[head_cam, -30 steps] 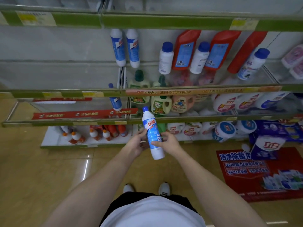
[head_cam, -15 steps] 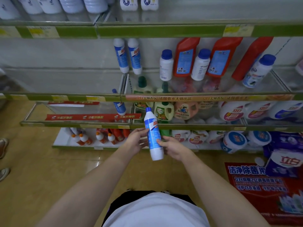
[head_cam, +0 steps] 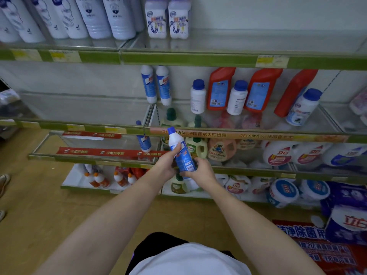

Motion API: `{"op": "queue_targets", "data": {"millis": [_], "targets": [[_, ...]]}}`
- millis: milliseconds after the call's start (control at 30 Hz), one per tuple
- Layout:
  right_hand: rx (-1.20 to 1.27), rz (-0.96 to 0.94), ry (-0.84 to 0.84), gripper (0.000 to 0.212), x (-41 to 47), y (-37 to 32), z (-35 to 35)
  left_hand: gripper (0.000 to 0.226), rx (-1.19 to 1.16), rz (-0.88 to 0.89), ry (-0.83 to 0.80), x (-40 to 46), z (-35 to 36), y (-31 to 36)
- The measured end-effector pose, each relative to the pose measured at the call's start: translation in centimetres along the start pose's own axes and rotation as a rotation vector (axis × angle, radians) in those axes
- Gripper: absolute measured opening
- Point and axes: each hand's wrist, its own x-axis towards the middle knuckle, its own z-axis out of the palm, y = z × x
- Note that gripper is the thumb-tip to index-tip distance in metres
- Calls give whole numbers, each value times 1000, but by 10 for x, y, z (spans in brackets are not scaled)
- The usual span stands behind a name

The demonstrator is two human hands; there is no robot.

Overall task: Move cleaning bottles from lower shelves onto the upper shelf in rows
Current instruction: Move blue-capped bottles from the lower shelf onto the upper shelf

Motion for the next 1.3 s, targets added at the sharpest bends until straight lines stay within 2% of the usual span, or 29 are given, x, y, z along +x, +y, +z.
{"op": "queue_targets", "data": {"millis": [100,233,367,467,600,667,800,867,1067,1300], "targets": [[70,-46,36,61,6,-14,-18,44,86,63,-45,-4,18,23],[155,-110,125,69,16,-41,-43,66,92,203,-8,-8,43,59],[269,-218,240,74,26,-73,-68,63,93,388,-68,-24,69,95],[353,-311,297,60,21,-108,-89,63,97,517,-145,-40,88,125],[458,-447,398,57,19,-148,-111,60,119,638,-158,-63,113,168],[510,-483,411,57,19,-167,-122,61,132,681,-155,-74,125,188],[579,-538,434,53,22,-201,-148,45,236,802,-176,-99,149,225],[608,-552,449,51,24,-216,-162,44,296,844,-190,-110,160,242],[579,-567,464,52,35,-253,-198,47,441,940,-182,-124,190,286],[491,-587,557,56,70,-278,-230,44,450,984,-210,-104,216,325]]}}
